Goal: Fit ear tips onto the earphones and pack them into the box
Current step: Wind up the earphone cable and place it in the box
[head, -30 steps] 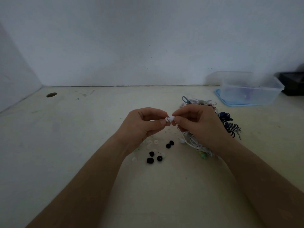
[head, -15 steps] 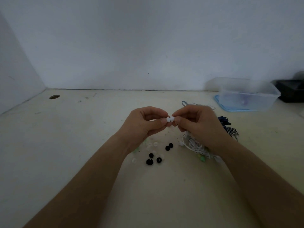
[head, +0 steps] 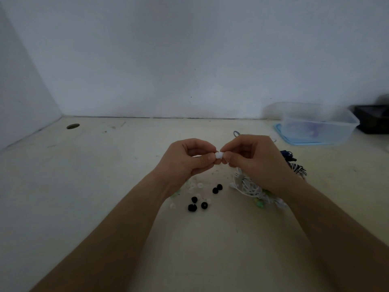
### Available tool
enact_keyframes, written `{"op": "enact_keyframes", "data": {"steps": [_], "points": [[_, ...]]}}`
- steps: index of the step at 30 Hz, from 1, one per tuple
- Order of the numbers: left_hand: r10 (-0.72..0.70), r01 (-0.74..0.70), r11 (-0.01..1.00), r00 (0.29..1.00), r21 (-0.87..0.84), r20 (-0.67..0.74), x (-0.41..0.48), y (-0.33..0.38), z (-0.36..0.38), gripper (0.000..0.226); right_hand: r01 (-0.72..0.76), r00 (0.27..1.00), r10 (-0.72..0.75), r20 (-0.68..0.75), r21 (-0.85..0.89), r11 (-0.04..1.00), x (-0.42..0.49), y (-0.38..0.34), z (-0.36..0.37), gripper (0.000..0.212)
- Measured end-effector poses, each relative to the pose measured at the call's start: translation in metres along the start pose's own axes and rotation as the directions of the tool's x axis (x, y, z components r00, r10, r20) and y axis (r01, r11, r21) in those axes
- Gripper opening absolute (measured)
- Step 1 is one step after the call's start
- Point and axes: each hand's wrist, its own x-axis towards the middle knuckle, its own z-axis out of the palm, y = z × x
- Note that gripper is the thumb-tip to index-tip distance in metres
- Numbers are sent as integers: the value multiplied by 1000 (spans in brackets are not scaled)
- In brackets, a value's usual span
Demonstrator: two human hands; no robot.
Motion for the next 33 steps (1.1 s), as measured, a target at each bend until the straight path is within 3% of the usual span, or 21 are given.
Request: {"op": "enact_keyframes", "data": {"steps": [8,26,33], "points": [[11,-8,997,999,-75,31,0,1,-1,22,-35,999,37,-11,143,989,-2,-3,2,9],[28,-25,997,999,-70,37,1,-1,0,21,24,999,-22,-44,42,999,-2,-4,1,9],[29,-25,998,996,-53,86,0,1,1,21,-88,994,95,-47,131,988,-3,-5,0,9]]}}
